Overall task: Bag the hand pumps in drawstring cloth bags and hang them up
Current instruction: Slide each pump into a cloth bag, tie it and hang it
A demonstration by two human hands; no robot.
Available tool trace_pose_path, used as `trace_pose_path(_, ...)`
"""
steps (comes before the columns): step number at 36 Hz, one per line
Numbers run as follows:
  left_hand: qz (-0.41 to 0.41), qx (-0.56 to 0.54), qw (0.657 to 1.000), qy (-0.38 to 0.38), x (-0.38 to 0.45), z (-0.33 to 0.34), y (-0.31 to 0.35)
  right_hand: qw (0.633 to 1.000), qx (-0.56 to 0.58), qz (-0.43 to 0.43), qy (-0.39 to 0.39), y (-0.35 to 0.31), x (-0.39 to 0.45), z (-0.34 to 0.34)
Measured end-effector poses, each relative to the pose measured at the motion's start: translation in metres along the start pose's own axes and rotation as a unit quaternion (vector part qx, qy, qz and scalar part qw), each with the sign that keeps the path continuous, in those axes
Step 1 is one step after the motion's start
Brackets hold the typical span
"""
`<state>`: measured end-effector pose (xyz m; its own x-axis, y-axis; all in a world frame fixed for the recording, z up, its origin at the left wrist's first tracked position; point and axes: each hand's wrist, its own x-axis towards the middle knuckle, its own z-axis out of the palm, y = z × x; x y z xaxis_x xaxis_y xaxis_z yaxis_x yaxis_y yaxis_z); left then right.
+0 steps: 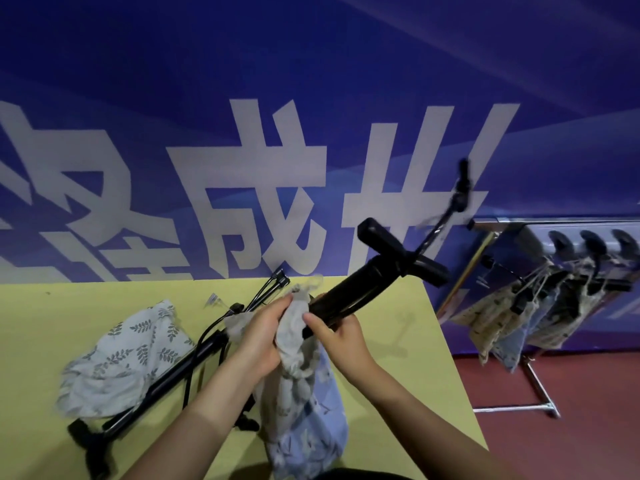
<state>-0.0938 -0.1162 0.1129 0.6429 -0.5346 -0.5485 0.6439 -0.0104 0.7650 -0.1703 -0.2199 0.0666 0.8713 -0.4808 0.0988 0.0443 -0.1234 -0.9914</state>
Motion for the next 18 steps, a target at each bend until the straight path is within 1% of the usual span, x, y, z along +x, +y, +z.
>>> trace_pose_path(2,-0.001,-0.028,1.000,-0.001,-0.002,0.002,0.007,1.000,-0.001,0.014,-0.021,0.007,-0.003,0.005)
trace_pose_path(5,0.029,-0.035,0.999,0.015,-0.002,-0.002,0.016,0.998,-0.022,0.022,-0.047,0.016,-0.008,0.006)
trace_pose_path(8,0.046,-0.010,0.998,0.039,0.000,-0.010,0.026,0.994,-0.075,0.037,-0.068,0.023,-0.011,0.004)
trace_pose_path(10,0.065,-0.009,0.997,0.033,0.001,-0.014,0.029,0.986,-0.130,0.038,-0.094,0.026,-0.014,0.001)
trace_pose_path(13,0.103,0.012,0.994,0.027,0.002,-0.016,0.033,0.968,-0.208,0.018,-0.138,0.021,-0.018,-0.001)
trace_pose_path(16,0.150,0.043,0.987,0.045,0.002,-0.013,0.035,0.943,-0.280,-0.046,-0.174,0.020,-0.020,-0.001)
trace_pose_path(18,0.179,0.053,0.981,0.060,0.000,-0.008,0.035,0.933,-0.302,-0.064,-0.183,0.019,-0.020,-0.001)
